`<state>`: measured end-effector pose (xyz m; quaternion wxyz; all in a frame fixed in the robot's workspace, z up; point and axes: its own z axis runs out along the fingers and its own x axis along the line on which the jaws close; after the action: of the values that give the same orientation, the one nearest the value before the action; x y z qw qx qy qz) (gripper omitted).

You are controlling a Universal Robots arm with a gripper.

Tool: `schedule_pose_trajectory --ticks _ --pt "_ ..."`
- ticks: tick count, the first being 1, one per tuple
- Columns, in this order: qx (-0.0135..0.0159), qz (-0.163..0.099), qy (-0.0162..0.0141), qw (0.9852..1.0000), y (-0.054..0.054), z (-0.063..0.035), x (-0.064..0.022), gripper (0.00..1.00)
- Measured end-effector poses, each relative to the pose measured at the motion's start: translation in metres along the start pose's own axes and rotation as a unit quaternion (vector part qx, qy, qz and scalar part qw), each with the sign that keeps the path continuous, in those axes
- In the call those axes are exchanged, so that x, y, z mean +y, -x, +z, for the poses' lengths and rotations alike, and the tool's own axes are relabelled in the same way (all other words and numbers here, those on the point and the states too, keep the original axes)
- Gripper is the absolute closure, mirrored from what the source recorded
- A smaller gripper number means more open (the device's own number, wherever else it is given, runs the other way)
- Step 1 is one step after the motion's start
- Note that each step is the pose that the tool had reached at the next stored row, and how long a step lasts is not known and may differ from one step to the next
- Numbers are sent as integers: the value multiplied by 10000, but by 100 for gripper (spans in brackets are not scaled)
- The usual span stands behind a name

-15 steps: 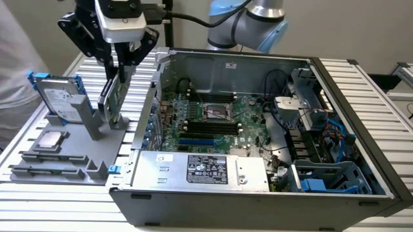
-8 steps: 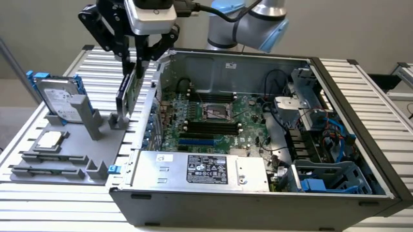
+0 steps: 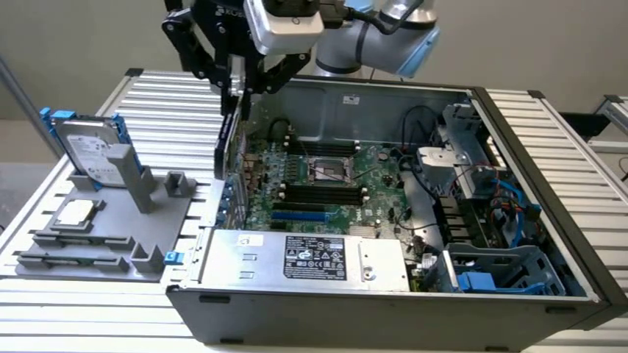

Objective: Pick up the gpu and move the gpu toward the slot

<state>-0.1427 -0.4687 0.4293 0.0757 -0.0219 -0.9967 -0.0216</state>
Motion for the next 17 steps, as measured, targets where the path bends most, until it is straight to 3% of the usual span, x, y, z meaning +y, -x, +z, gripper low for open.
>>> schedule_pose_trajectory --ticks 3,6,9,12,13,17 --pt "-4 0 -1 10000 136 -21 6 73" --pt "-34 -1 -5 10000 261 -39 14 73" --pt "-103 0 -26 9999 350 -52 27 73" --pt "-204 0 -57 9998 425 -59 47 73" --pt "-226 0 -57 9997 454 -62 53 73" --pt "-242 -1 -57 9997 614 -74 80 73"
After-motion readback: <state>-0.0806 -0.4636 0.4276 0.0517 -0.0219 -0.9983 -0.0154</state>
